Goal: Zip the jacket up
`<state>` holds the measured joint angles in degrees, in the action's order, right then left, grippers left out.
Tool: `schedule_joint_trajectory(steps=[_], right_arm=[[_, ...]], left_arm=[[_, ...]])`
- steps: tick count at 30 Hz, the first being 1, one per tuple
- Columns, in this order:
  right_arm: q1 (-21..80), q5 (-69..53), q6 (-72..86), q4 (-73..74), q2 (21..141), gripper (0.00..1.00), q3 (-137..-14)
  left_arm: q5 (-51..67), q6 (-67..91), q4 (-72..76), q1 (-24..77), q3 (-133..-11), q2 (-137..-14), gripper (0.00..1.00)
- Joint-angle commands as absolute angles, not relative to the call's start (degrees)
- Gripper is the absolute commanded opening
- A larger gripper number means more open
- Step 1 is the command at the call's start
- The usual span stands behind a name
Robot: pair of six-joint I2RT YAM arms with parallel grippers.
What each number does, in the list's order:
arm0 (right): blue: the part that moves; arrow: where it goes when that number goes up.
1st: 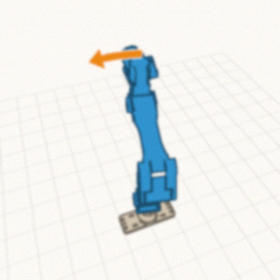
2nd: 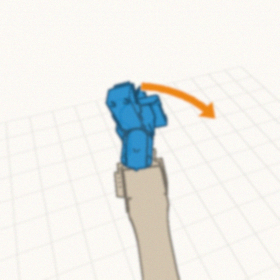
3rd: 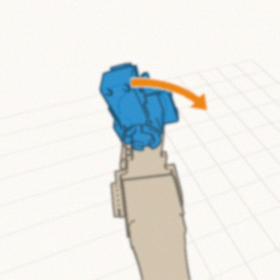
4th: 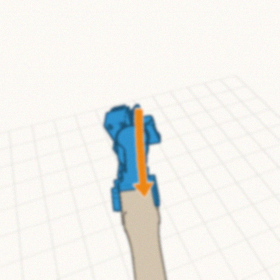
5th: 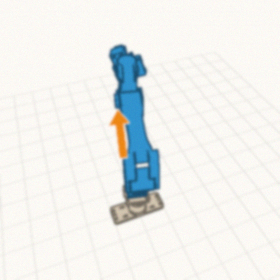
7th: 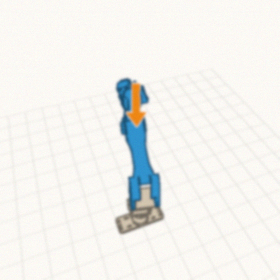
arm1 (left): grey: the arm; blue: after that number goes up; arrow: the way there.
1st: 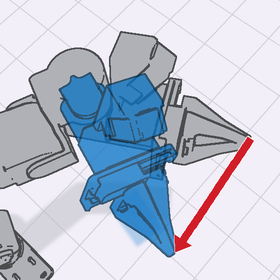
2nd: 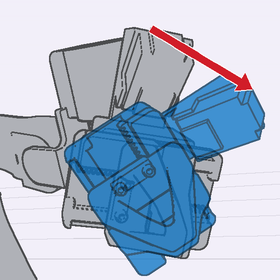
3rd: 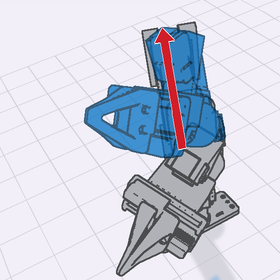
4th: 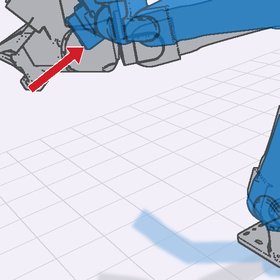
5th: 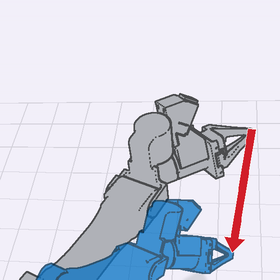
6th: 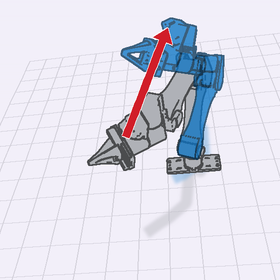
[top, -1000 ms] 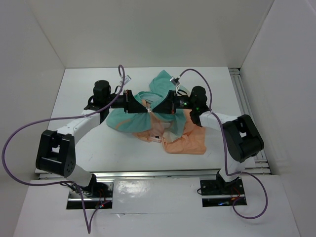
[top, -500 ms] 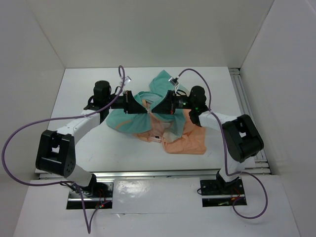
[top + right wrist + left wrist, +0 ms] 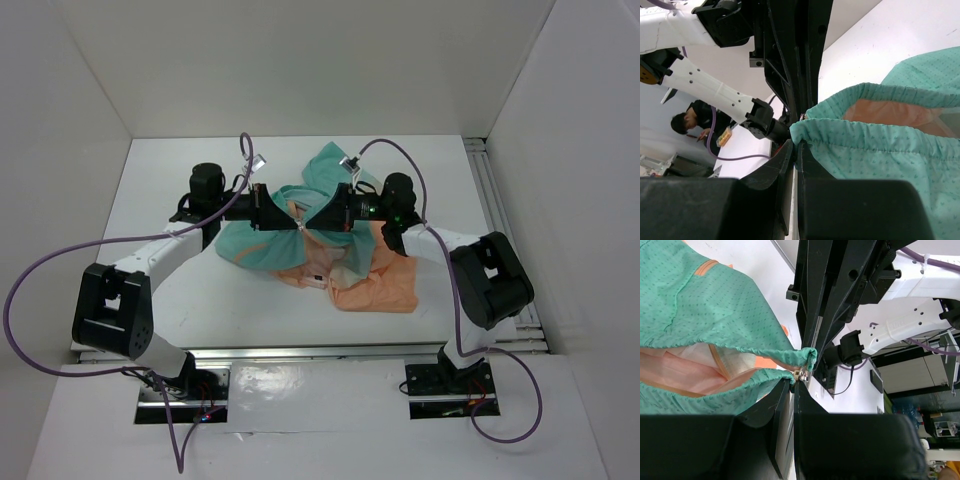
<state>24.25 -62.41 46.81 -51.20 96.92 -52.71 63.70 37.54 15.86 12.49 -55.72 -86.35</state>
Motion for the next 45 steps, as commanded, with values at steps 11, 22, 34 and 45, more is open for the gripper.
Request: schedule_joint_trajectory(steps=[11, 22, 34, 45], right_arm=[[25.8, -59.2, 46.7, -54.7, 96.5, 0.00, -55.7], [25.8, -57.4, 47.3, -55.9, 97.6, 0.00, -57.5], [26.4, -55.7, 48.5, -57.8, 98.6, 0.00, -59.7], [26.4, -54.0, 49.0, -57.8, 98.6, 0.00, -61.4]], left_arm=[[66.7, 39.2, 21.9, 12.6, -57.3, -84.2, 0.00], [66.7, 39.8, 22.4, 12.6, -56.8, -84.2, 0.00], [66.7, 41.0, 24.2, 12.6, -55.7, -84.2, 0.00], [66.7, 38.5, 21.2, 13.6, -55.7, -83.7, 0.00]])
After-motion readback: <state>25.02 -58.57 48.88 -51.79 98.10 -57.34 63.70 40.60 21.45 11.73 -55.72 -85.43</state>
